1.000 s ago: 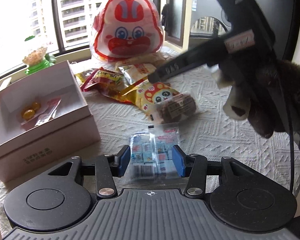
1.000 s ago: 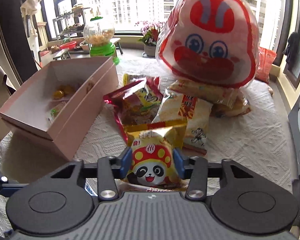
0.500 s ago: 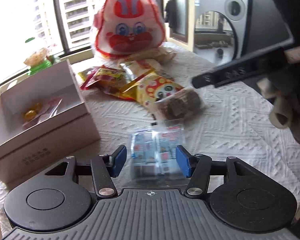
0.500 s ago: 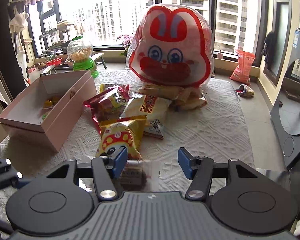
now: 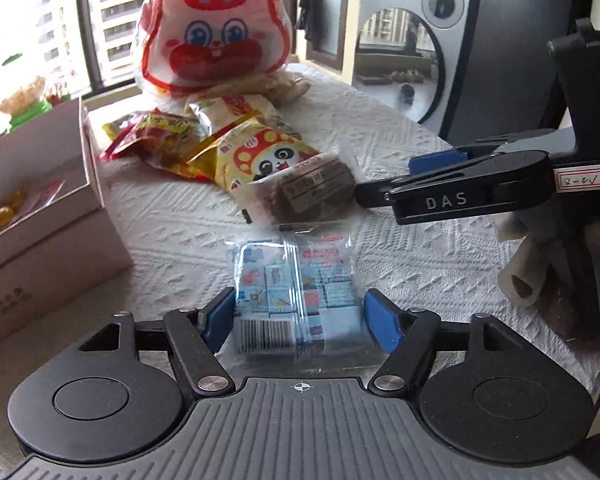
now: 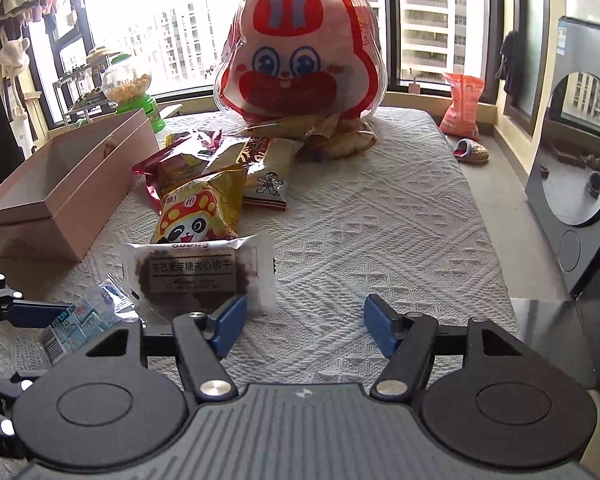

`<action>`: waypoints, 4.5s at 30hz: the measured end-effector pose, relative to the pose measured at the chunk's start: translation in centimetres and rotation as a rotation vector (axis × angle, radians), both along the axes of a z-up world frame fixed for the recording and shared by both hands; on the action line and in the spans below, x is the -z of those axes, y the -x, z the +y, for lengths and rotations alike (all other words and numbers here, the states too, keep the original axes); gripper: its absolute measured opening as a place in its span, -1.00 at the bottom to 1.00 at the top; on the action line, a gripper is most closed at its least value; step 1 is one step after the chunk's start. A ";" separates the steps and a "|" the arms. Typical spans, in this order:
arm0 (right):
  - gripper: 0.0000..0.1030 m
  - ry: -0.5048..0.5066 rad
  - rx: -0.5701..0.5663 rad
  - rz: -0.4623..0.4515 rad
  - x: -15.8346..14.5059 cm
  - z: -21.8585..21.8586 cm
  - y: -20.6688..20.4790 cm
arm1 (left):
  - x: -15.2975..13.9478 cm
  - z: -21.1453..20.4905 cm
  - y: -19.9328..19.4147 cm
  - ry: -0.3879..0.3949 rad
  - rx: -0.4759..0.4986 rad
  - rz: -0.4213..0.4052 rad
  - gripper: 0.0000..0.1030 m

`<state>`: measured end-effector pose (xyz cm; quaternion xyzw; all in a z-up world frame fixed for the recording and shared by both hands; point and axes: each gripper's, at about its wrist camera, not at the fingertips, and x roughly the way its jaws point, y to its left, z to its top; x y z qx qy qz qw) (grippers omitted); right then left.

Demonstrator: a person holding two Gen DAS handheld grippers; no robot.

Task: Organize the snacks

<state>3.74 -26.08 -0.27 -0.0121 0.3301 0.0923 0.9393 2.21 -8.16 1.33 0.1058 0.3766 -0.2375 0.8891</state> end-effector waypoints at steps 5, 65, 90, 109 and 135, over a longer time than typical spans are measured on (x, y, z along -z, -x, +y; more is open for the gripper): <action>0.40 0.003 0.001 -0.017 0.1 0.1 0.3 | -0.3 0.7 -0.3 0.040 -0.027 0.012 0.32; 0.33 0.129 -0.303 0.076 -0.3 13.1 2.4 | -0.2 11.2 3.8 0.107 -0.300 -0.023 0.34; -0.29 -0.019 -0.344 -0.156 -10.6 8.4 10.6 | -10.2 15.4 5.3 0.209 -0.395 -0.334 0.29; -0.29 -0.039 -0.376 -0.176 -14.7 11.2 4.8 | -10.7 20.3 0.1 0.330 -0.468 -0.243 0.23; -0.08 -0.256 -0.144 0.356 -2.1 5.7 -11.3 | -2.7 14.9 0.0 0.378 -0.315 0.020 0.23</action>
